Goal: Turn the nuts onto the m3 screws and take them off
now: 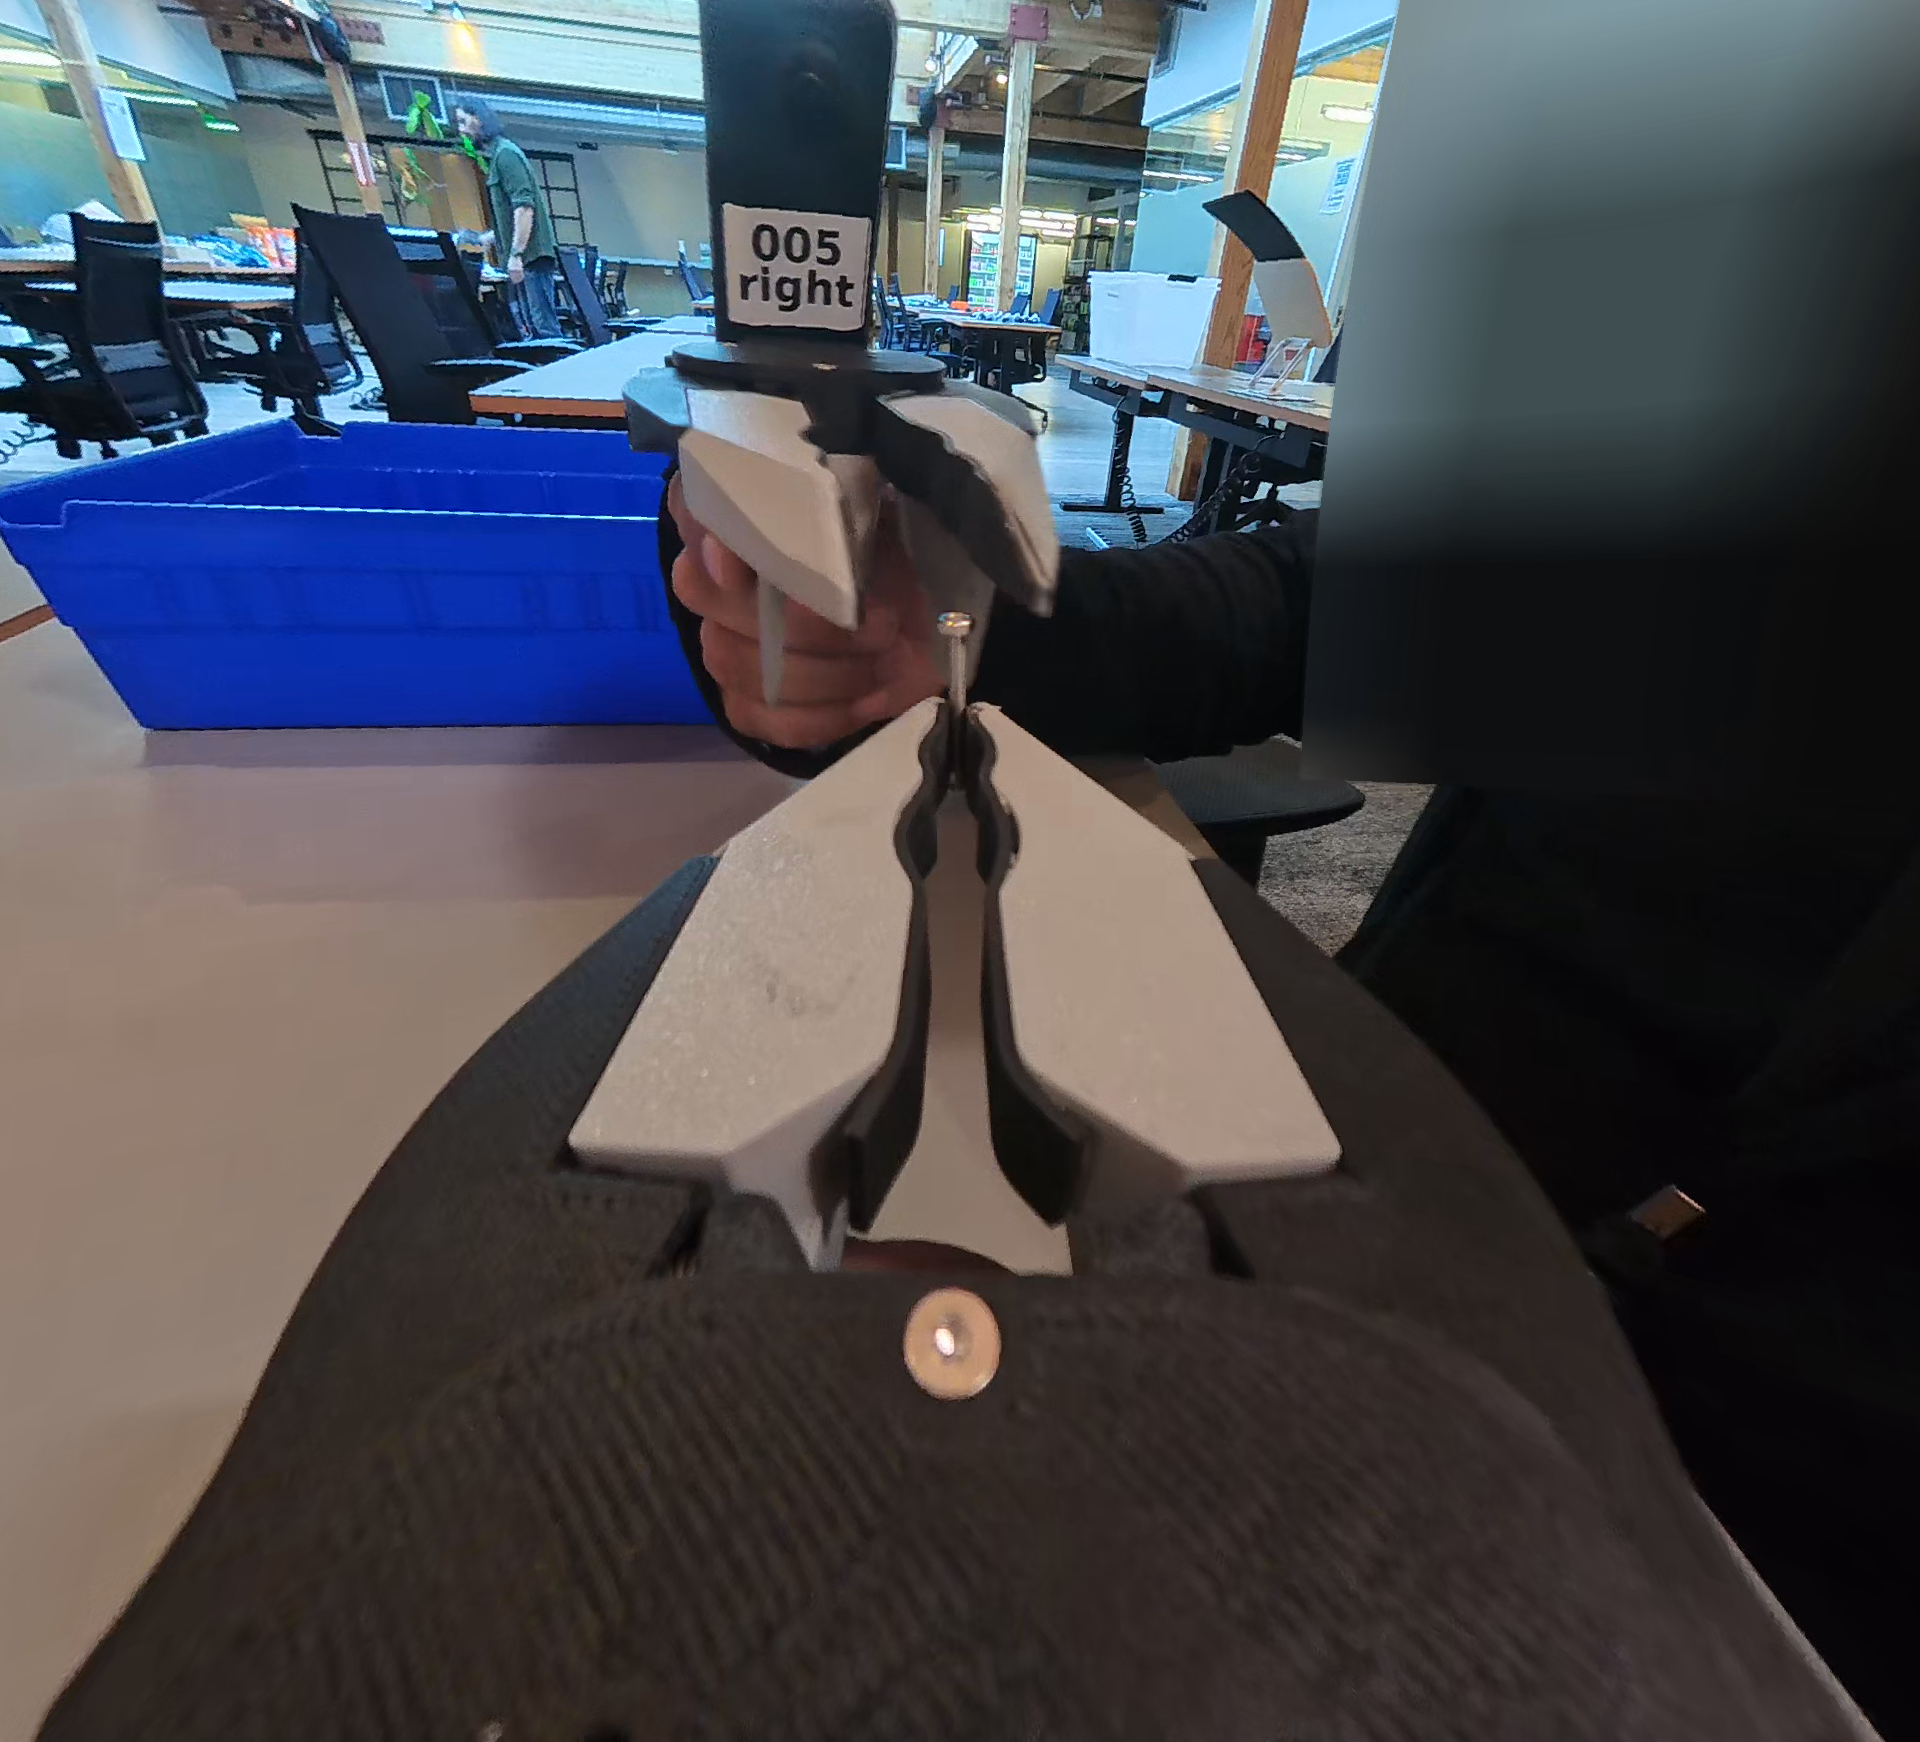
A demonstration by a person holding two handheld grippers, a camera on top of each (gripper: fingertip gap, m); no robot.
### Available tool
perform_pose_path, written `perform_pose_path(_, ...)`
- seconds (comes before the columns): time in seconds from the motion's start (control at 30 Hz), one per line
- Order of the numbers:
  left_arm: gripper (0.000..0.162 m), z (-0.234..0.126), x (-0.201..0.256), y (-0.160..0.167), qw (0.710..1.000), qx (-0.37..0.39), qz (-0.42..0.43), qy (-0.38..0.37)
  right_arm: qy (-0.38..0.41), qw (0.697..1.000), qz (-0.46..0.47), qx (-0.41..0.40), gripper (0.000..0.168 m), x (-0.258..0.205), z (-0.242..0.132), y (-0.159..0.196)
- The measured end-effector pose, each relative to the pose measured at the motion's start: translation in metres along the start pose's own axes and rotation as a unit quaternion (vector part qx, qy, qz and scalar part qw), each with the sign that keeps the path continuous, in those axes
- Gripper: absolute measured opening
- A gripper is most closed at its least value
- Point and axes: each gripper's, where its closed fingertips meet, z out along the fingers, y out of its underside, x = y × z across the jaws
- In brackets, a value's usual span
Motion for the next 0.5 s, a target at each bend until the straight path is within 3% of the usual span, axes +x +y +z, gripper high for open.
perform_pose_path(0.23,0.000,-0.002,-0.006,0.000,1.000,0.000,0.002,-0.018,-0.023,1.000,-0.002,-0.017,0.021,-0.005,0.018,0.008)
perform_pose_path(0.5,0.000,-0.005,-0.015,-0.003,0.999,0.006,-0.002,-0.040,0.019,1.000,0.004,0.002,0.021,0.002,-0.005,0.006)
